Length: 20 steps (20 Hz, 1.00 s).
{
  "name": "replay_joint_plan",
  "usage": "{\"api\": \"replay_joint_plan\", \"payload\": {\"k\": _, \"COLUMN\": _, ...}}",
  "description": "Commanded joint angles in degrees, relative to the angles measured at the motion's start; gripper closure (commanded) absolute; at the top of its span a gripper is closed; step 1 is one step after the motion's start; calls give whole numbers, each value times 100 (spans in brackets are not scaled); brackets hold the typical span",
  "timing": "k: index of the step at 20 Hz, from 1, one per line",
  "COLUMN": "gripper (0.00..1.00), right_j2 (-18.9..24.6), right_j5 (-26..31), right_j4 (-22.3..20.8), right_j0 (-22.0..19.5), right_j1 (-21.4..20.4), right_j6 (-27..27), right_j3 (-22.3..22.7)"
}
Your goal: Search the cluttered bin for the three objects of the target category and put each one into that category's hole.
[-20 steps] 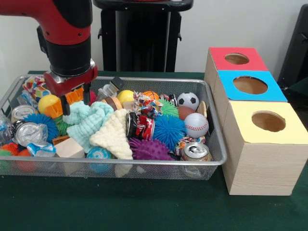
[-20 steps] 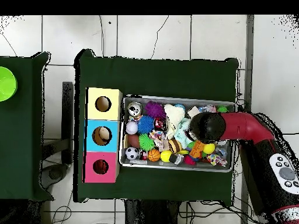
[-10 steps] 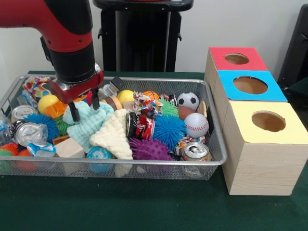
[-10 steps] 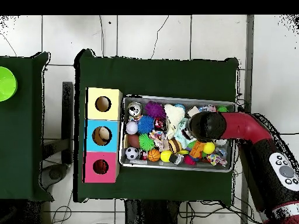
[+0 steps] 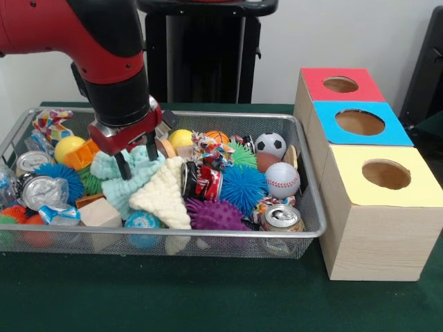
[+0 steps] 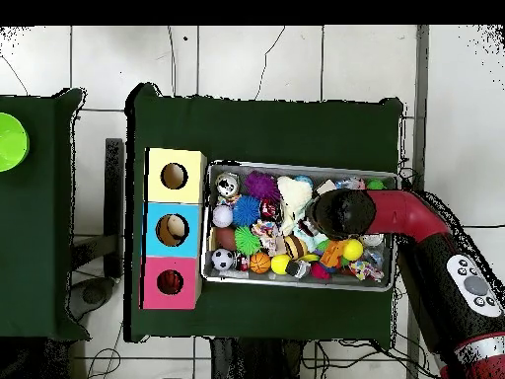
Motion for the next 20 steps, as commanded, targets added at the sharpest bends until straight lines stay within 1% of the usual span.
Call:
{"api": "replay_joint_plan", "payload": {"k": 1, "gripper": 0, "right_j2": 395, "right_j5": -381, "right_j4": -115, "right_j0": -89, "right_j1": 310, "right_j6": -828, "right_j3": 444}}
{"api": "replay_joint_plan", "payload": {"k": 8, "gripper": 0, "right_j2": 494, "right_j5": -571, "right_j4": -261, "right_j0": -130, "right_j1": 375, "right_j6": -920, "right_j3": 516}}
{"api": "replay_joint_plan", "payload": {"k": 10, "gripper": 0, "right_j2": 427, "right_j5": -638, "right_j4": -388, "right_j0": -56, "right_j1": 354, "right_j6": -866, "right_j3": 468}}
{"api": "replay_joint_plan", "payload": {"k": 11, "gripper": 100, "right_j2": 394, "right_j5": -672, "right_j4": -451, "right_j0": -18, "right_j1": 343, "right_j6": -838, "right_j3": 445}}
{"api": "replay_joint_plan", "payload": {"k": 12, "gripper": 100, "right_j2": 454, "right_j5": -701, "right_j4": -511, "right_j0": -28, "right_j1": 350, "right_j6": -999, "right_j3": 456}}
{"api": "replay_joint_plan", "payload": {"k": 13, "gripper": 100, "right_j2": 453, "right_j5": -602, "right_j4": -617, "right_j0": 11, "right_j1": 343, "right_j6": -1229, "right_j3": 445}}
{"api": "replay_joint_plan", "payload": {"k": 14, "gripper": 100, "right_j2": 439, "right_j5": -605, "right_j4": -619, "right_j0": 16, "right_j1": 304, "right_j6": -1197, "right_j3": 471}}
{"api": "replay_joint_plan", "payload": {"k": 17, "gripper": 100, "right_j2": 285, "right_j5": -568, "right_j4": -646, "right_j0": 142, "right_j1": 13, "right_j6": -810, "right_j3": 559}}
{"api": "replay_joint_plan", "payload": {"k": 20, "gripper": 100, "right_j2": 267, "right_j5": -495, "right_j4": -669, "right_j0": 255, "right_j1": -94, "right_j6": -699, "right_j3": 583}}
